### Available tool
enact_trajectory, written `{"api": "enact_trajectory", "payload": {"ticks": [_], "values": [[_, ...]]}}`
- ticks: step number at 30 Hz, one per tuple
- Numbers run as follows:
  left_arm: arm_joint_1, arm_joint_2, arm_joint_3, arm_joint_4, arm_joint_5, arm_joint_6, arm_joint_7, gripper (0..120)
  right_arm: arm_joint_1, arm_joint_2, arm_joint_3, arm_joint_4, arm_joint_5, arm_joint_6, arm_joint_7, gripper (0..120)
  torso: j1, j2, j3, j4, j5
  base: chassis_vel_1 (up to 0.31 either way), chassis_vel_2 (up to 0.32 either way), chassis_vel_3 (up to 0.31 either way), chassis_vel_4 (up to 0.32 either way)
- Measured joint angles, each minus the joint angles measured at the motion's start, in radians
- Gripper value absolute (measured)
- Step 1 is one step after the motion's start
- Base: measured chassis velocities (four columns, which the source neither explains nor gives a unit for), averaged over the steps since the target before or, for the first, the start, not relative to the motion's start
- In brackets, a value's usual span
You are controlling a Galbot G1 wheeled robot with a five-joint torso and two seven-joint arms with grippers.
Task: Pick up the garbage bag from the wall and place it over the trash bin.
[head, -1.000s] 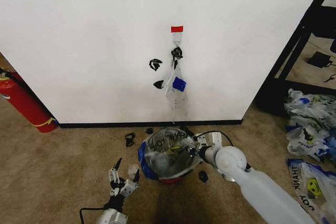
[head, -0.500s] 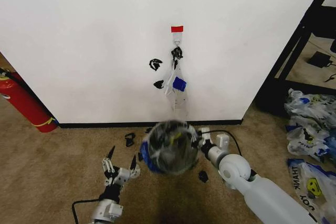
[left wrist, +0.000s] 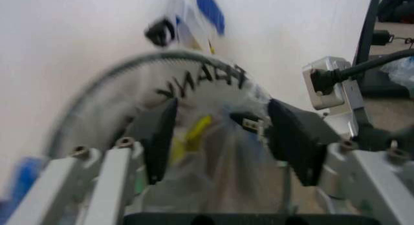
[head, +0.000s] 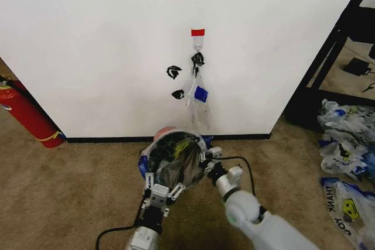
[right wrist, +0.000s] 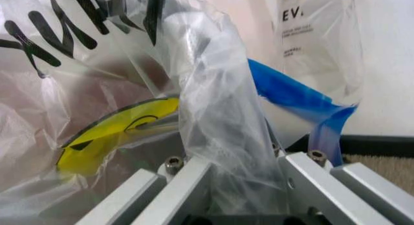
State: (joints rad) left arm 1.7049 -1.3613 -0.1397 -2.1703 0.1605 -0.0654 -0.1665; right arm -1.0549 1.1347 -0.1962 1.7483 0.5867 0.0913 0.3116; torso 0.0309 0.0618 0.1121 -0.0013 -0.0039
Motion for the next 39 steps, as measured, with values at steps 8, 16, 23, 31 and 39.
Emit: {"api": "enact_trajectory", "payload": {"ticks": [8, 16, 23, 31, 39], "values": [[-0.044, -0.043, 0.018, 0.002, -0.210, 0.189, -0.106, 27, -0.036, 0.024, -0.018, -0.002, -0.090, 0.032, 0.015, 0, 0.000, 0.000, 0.000, -0.0002, 0.0000, 0.000, 0.000, 0.000, 0.000], [-0.068, -0.049, 0.000, 0.000, -0.330, 0.286, -0.201, 0, -0.071, 0.012, -0.003, 0.022, -0.159, 0.084, -0.004, 0, 0.000, 0.000, 0.000, -0.0002, 0.0000, 0.000, 0.000, 0.000, 0.000], [-0.092, -0.075, 0.003, 0.026, -0.359, 0.320, -0.231, 0, -0.117, 0.025, -0.002, 0.030, -0.237, 0.137, -0.048, 0, 0.000, 0.000, 0.000, -0.0001, 0.0000, 0.000, 0.000, 0.000, 0.000], [-0.135, -0.097, -0.016, 0.089, -0.343, 0.320, -0.252, 0, -0.185, 0.028, -0.019, 0.043, -0.338, 0.201, -0.111, 0, 0.000, 0.000, 0.000, -0.0001, 0.0000, 0.000, 0.000, 0.000, 0.000], [-0.182, -0.075, -0.057, 0.162, -0.302, 0.305, -0.271, 0, -0.211, 0.026, -0.024, 0.065, -0.374, 0.214, -0.116, 0, 0.000, 0.000, 0.000, 0.0000, -0.0001, 0.000, 0.000, 0.000, 0.000]]}}
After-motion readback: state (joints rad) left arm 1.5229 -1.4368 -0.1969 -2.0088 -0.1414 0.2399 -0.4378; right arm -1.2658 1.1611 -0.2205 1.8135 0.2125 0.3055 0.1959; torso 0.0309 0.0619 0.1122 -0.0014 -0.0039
